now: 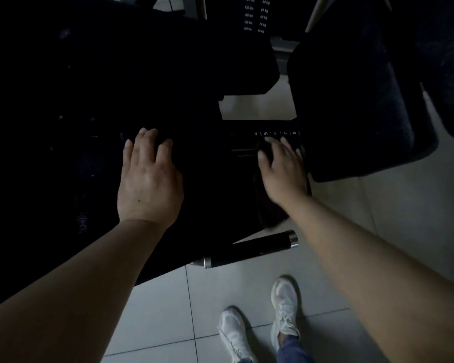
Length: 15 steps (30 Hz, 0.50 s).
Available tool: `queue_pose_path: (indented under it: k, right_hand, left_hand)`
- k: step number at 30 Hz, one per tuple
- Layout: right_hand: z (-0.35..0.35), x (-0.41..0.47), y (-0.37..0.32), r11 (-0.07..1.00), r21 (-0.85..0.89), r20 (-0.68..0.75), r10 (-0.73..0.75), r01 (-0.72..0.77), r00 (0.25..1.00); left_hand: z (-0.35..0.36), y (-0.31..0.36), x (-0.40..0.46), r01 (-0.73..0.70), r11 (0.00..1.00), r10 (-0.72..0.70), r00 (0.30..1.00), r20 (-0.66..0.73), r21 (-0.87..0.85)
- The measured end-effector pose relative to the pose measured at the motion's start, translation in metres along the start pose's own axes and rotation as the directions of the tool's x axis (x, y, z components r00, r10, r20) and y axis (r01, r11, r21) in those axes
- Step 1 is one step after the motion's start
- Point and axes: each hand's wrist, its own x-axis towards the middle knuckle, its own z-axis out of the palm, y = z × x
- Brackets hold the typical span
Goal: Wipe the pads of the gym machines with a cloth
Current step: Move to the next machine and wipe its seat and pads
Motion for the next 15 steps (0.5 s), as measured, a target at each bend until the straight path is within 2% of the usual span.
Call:
queue_pose_path:
  k: [2,4,8,11,15]
  right_hand:
    - [0.001,0.022,-0.002,0.993,0.023,-0.045,0.119,-0.118,0.992]
    - [0.003,0.008,-0.004,0.988,0.030,-0.084,0.150,-0.148,0.985]
    - [0.021,-0.085,-0.020,0.995,0.058,-0.183,0.085,-0.075,0.979]
    - [0.029,-0.138,-0.033,0.996,0.084,-0.073,-0.015,0.022,0.997]
    - [0.017,-0.094,-0.017,0.999,0.025,-0.061,-0.045,0.047,0.997]
  left_hand:
    - [-0.001,0.002,0.000,0.010,1.000,-0.009,1.000,-0.008,0.008]
    - [-0.001,0.002,0.000,0.012,1.000,-0.012,1.000,0.000,0.017]
    - [-0.002,-0.001,0.002,-0.024,0.999,0.023,0.999,0.024,0.023]
    - [-0.002,-0.002,0.003,-0.023,0.999,0.022,0.999,0.033,0.026]
    - [-0.001,-0.002,0.003,-0.022,0.999,0.021,1.000,0.022,0.031]
